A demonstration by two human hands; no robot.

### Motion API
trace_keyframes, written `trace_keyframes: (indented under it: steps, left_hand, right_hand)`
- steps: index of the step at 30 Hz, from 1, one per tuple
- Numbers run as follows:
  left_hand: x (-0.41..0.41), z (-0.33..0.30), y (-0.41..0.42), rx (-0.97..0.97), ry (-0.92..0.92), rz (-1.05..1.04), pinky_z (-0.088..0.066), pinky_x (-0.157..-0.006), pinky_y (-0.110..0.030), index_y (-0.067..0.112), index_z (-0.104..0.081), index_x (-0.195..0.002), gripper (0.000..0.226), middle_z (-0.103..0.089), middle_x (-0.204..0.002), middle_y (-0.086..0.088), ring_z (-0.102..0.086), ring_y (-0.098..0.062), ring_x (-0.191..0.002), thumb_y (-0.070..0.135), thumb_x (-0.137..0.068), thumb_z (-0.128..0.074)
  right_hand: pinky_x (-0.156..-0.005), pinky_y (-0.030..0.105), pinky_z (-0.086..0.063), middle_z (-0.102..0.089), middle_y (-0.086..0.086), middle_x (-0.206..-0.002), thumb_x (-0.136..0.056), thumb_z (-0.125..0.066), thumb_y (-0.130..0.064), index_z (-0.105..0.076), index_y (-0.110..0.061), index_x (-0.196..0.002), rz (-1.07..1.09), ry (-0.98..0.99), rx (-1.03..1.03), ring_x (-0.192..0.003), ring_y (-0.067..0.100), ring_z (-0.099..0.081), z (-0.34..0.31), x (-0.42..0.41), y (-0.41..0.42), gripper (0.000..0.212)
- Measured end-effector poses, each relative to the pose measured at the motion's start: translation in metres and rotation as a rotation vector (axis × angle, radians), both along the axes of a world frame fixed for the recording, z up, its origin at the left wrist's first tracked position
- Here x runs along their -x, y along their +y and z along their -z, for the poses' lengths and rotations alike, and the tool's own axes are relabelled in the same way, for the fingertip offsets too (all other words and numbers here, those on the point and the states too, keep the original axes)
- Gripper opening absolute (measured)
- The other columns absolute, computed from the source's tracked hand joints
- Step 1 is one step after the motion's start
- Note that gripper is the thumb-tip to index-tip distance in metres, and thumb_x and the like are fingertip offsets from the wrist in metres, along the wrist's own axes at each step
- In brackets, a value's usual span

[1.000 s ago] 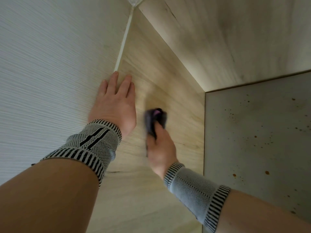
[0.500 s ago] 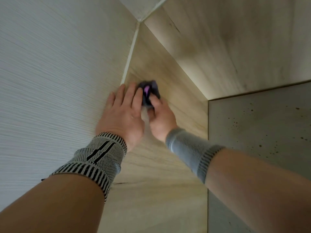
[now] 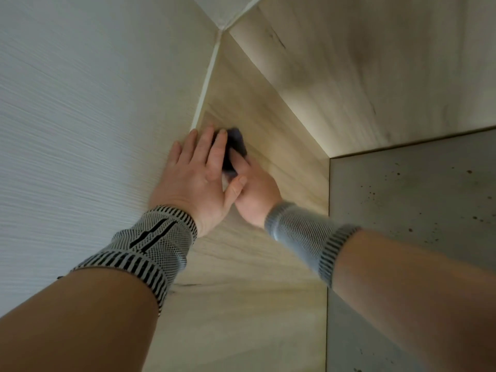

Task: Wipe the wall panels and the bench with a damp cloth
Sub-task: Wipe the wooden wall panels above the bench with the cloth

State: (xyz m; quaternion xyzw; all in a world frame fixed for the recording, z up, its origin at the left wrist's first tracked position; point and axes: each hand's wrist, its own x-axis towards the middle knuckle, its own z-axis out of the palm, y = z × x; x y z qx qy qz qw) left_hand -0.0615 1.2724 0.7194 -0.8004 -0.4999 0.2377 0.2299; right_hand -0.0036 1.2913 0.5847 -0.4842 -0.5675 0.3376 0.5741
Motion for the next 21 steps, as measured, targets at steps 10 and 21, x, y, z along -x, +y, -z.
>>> trace_keyframes:
  steps: [10, 21]
  left_hand:
    - [-0.001, -0.002, 0.001, 0.025, 0.044, 0.005, 0.003, -0.123, -0.045, 0.024, -0.010, -0.157, 0.083, 0.008, -0.166, 0.000, 0.007, -0.031, -0.151, 0.068, -0.087, -0.010]
    - [0.000, 0.001, 0.007, 0.025, 0.262, 0.028, 0.006, -0.119, -0.052, 0.028, -0.036, -0.148, 0.069, -0.004, -0.166, 0.004, 0.014, -0.041, -0.148, 0.061, -0.090, -0.049]
  right_hand:
    - [-0.065, 0.034, -0.052, -0.054, 0.011, -0.105, -0.088, -0.052, -0.013, -0.045, -0.024, -0.133, -0.121, -0.169, -0.241, -0.081, 0.027, -0.054, 0.049, 0.024, -0.087, 0.046]
    - [-0.086, 0.031, -0.047, -0.041, 0.000, -0.132, -0.102, -0.038, -0.027, -0.029, -0.029, -0.150, -0.077, 0.172, 0.260, -0.100, 0.022, -0.055, 0.018, 0.028, -0.081, 0.048]
